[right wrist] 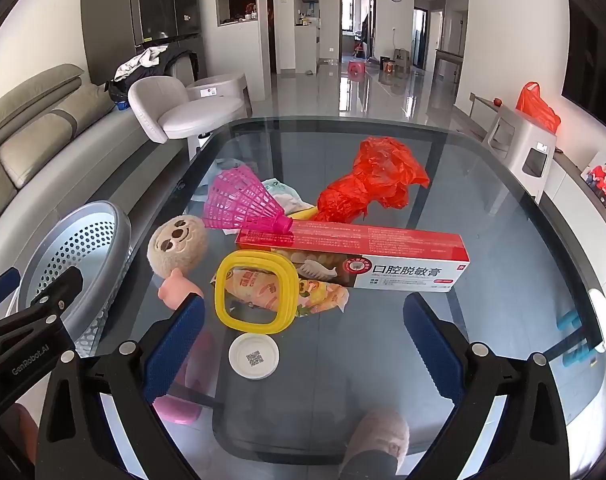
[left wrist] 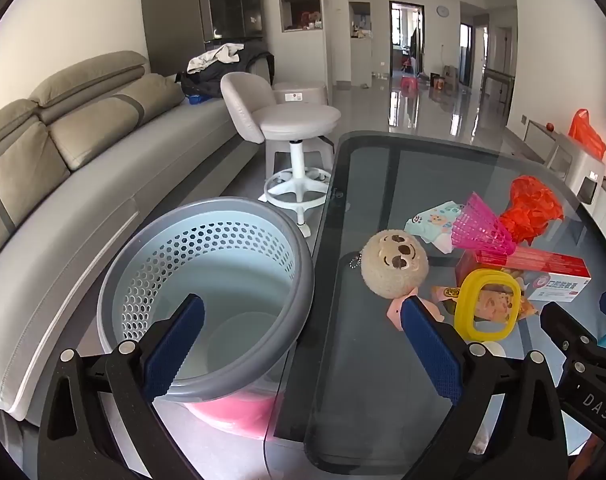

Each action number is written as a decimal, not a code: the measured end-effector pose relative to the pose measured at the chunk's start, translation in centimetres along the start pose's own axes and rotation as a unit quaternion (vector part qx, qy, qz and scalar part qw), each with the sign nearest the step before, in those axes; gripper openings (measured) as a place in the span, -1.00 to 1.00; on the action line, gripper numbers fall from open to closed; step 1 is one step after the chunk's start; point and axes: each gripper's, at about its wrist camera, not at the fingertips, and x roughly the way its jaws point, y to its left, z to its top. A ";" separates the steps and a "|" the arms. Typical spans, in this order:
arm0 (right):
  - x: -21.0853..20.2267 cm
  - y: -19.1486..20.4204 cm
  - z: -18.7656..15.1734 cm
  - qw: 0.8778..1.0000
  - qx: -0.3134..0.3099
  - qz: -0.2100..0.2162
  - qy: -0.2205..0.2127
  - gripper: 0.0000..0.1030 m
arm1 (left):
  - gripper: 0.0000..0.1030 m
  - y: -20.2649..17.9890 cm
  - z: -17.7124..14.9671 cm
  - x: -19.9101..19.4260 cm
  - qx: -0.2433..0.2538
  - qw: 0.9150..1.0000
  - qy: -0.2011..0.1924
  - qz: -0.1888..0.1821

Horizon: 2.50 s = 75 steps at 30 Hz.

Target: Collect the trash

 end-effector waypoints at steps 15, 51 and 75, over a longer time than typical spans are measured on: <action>0.0 -0.1 0.0 1.000 0.002 -0.001 -0.002 0.84 | 0.88 0.0 -0.1 0.1 -0.001 1.000 -0.001 0.001; -0.3 -0.1 0.1 1.000 0.004 0.001 -0.005 0.84 | 0.88 -0.4 0.0 0.6 0.000 1.000 -0.002 0.002; -0.3 -0.3 0.1 1.000 0.005 0.005 -0.005 0.84 | 0.88 -0.3 0.0 0.3 0.000 1.000 -0.001 0.003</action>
